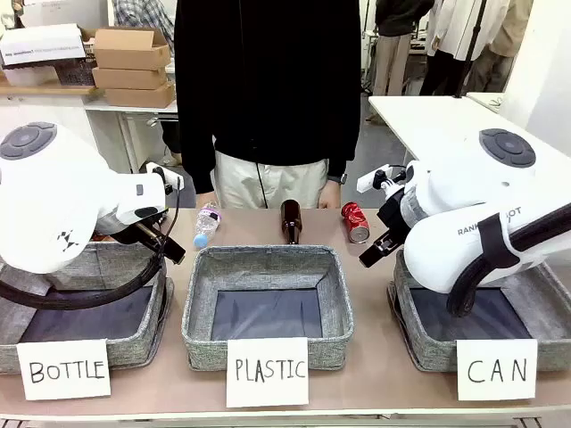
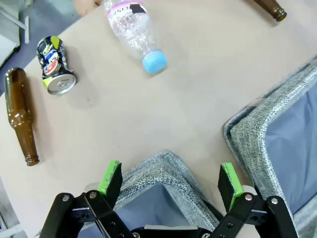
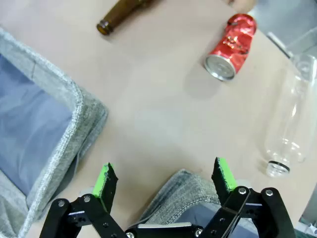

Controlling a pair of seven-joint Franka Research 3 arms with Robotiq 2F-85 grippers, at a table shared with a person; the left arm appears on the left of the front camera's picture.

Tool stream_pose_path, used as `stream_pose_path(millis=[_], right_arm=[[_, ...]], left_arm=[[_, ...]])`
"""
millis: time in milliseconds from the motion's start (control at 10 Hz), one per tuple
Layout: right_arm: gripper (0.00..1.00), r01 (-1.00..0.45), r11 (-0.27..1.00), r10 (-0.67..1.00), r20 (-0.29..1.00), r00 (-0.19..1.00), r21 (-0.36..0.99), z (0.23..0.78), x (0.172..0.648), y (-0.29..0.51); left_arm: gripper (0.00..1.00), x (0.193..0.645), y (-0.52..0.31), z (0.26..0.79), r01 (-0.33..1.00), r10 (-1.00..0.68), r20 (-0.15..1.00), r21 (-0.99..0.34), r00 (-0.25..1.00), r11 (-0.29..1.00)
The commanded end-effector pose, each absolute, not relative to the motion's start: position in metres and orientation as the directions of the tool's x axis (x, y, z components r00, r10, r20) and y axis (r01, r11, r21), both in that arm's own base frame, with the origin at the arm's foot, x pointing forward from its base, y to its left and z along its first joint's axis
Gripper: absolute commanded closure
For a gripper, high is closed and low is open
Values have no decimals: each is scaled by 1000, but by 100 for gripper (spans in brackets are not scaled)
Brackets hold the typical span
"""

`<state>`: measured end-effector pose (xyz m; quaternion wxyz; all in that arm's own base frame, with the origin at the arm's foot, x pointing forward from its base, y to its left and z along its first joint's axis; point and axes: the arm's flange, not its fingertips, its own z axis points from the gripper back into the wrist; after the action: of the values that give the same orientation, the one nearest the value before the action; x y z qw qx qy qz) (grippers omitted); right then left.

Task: Sort the can waste into the basket.
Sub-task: Pick up the can waste from the table and place it in the right Fabric basket.

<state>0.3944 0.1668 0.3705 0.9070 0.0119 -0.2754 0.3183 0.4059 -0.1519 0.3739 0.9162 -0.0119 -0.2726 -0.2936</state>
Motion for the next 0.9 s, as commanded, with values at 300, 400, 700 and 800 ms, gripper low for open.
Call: stream_pose_path(millis=[300,400,700,800], right_arm=[[0,-584,797,571,507,645,-154,371,394,167],[0,-584,797,571,507,645,-154,371,394,167],[0,-584,797,571,507,645,-154,371,394,167],[0,-584,797,571,507,645,-154,371,394,167]], left_arm=[[0,406,-152,374,545,-532,506,138,679,827],[0,406,-152,374,545,-532,506,138,679,827],[0,406,-152,374,545,-532,506,138,679,827],[0,406,-152,374,545,-532,506,138,679,827]])
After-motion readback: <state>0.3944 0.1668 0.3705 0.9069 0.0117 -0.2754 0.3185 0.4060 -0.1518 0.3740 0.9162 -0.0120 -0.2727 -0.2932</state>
